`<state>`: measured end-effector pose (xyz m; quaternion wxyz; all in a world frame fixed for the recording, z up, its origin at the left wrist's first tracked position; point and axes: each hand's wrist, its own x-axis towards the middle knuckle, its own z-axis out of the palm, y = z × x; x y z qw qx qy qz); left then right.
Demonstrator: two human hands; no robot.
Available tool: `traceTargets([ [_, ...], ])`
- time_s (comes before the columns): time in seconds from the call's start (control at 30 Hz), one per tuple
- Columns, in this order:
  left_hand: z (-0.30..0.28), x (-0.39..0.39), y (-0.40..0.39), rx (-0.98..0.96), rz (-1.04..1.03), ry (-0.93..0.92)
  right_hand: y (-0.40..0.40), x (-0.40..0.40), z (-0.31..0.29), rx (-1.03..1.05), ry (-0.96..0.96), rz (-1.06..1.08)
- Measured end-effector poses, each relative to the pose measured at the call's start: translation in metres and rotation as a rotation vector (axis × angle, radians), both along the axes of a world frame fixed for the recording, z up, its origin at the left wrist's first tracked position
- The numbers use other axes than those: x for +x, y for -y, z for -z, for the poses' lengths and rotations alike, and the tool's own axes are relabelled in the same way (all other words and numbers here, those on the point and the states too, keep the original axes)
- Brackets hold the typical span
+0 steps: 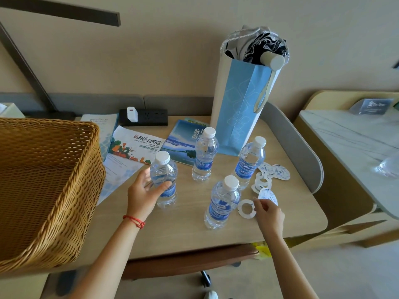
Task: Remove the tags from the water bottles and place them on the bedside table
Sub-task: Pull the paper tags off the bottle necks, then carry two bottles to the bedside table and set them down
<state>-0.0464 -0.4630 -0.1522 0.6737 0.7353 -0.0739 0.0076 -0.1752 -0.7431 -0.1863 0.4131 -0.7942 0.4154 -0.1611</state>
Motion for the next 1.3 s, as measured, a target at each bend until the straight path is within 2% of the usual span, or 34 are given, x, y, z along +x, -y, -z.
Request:
traceTargets([
  [0.17, 0.0, -0.001, 0.0, -0.004, -0.005, -0.007, -0.044, -0.01, -0.04, 0.105, 0.367, -0.255],
  [0.23, 0.0, -0.001, 0.0, -0.002, -0.003, -0.008, -0.056, -0.013, -0.045, 0.101, 0.419, -0.385],
  [0.33, 0.0, 0.0, -0.001, -0.003, 0.007, -0.017, -0.066, -0.01, -0.045, 0.088, 0.393, -0.473],
  [0.63, -0.005, 0.004, -0.002, -0.011, 0.093, -0.002, -0.073, 0.005, -0.04, 0.081, 0.294, -0.463],
  [0.83, -0.003, 0.013, 0.002, 0.019, 0.098, -0.026, -0.078, 0.011, -0.043, 0.073, 0.316, -0.375],
  [0.97, -0.007, 0.017, 0.002, 0.065, 0.076, 0.024, -0.08, 0.013, -0.048, 0.052, 0.331, -0.364],
  [1.1, -0.014, 0.017, -0.002, 0.095, 0.08, 0.066, -0.081, 0.011, -0.065, 0.094, 0.396, -0.326],
  [1.3, -0.039, 0.007, -0.004, -0.011, 0.18, 0.04, -0.081, -0.002, -0.107, 0.193, 0.586, -0.307],
])
